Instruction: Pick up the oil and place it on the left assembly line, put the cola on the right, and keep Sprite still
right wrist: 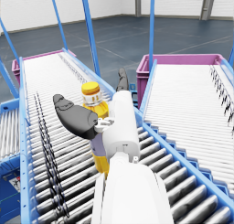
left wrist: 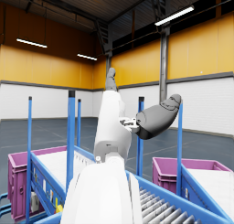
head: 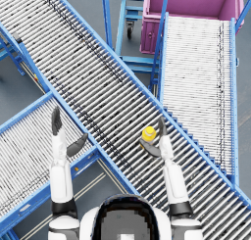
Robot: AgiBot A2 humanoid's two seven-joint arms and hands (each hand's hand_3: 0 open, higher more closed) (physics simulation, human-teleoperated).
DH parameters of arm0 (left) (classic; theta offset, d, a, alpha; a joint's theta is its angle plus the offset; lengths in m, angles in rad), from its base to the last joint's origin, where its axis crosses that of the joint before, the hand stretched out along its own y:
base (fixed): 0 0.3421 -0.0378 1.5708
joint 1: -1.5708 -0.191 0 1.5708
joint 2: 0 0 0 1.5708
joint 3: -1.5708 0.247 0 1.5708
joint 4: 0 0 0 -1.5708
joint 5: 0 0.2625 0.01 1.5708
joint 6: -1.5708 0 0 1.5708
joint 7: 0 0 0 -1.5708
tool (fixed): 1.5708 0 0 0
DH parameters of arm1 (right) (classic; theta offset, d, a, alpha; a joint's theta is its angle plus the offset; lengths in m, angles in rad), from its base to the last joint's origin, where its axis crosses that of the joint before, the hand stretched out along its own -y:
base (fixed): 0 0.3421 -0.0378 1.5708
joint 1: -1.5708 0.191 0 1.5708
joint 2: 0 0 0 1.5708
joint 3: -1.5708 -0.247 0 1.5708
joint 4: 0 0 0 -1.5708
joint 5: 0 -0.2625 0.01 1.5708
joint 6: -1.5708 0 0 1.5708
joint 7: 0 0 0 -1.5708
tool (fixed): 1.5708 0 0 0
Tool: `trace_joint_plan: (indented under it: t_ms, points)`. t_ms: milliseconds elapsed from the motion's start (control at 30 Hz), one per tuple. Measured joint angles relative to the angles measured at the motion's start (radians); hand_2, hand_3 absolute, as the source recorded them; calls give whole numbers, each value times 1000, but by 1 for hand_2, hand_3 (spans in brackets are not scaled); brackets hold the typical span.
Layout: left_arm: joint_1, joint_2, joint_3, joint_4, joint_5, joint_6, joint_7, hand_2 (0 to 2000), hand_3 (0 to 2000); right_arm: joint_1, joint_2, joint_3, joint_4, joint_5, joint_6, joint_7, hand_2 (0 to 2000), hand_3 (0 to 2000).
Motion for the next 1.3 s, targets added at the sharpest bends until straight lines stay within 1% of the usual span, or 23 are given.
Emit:
trace_joint_plan:
  t_ms: [233,433,467,500,533,600,633,667,700,767,800,867,967,1000,1067,1100,1167,1267,1300]
  points:
    - [10,5,2,57,0,0,0,0,0,119,-51,49,-305,0,0,0,0,0]
    - [8,9,-22,84,0,0,0,0,0,200,-87,85,-481,0,0,1,0,0]
    - [8,9,-24,89,0,0,0,0,0,213,-92,91,-497,0,1,2,1361,327]
    - [8,10,-24,91,0,0,0,0,0,224,-94,93,-513,1,25,2,2000,653]
    - [8,11,-24,93,0,0,0,0,0,233,-95,93,-526,3,40,4,2000,980]
    - [7,12,-25,97,0,0,0,0,0,239,-88,98,-528,6,43,2,2000,1633]
    - [5,13,-23,96,0,0,0,0,0,237,-84,103,-520,6,25,1,2000,1960]
    - [2,14,-22,94,0,0,0,0,0,235,-81,108,-511,7,-4,0,2000,2000]
    - [0,15,-21,91,0,0,0,0,0,232,-80,113,-499,6,-28,0,2000,2000]
    - [-4,17,-21,80,0,0,0,0,0,206,-70,111,-379,7,-23,-11,2000,2000]
    - [-8,18,-18,75,0,0,0,0,0,202,-70,101,-298,6,1,-8,2000,2000]
    - [-21,21,-8,59,0,0,0,0,0,216,-81,79,-143,3,79,-3,2000,2000]
    - [-43,25,12,31,0,0,0,0,0,262,-113,58,29,1,146,-6,2000,2000]
    - [-51,26,28,27,0,0,0,0,0,285,-103,75,67,1,157,-7,2000,2000]
    - [-62,27,71,26,0,0,0,0,0,316,-121,84,131,1,174,-9,2000,2000]
    - [-67,27,97,28,0,0,0,0,0,372,-41,182,160,0,178,-6,2000,2000]
    - [-74,28,160,35,0,0,0,0,0,391,-52,182,206,1,197,-7,2000,2000]
    - [-79,31,254,44,0,0,0,0,0,407,-77,191,248,1,206,-7,2000,2000]
    - [-80,33,278,47,44,0,0,0,0,410,-83,193,255,1,207,-7,2000,2000]
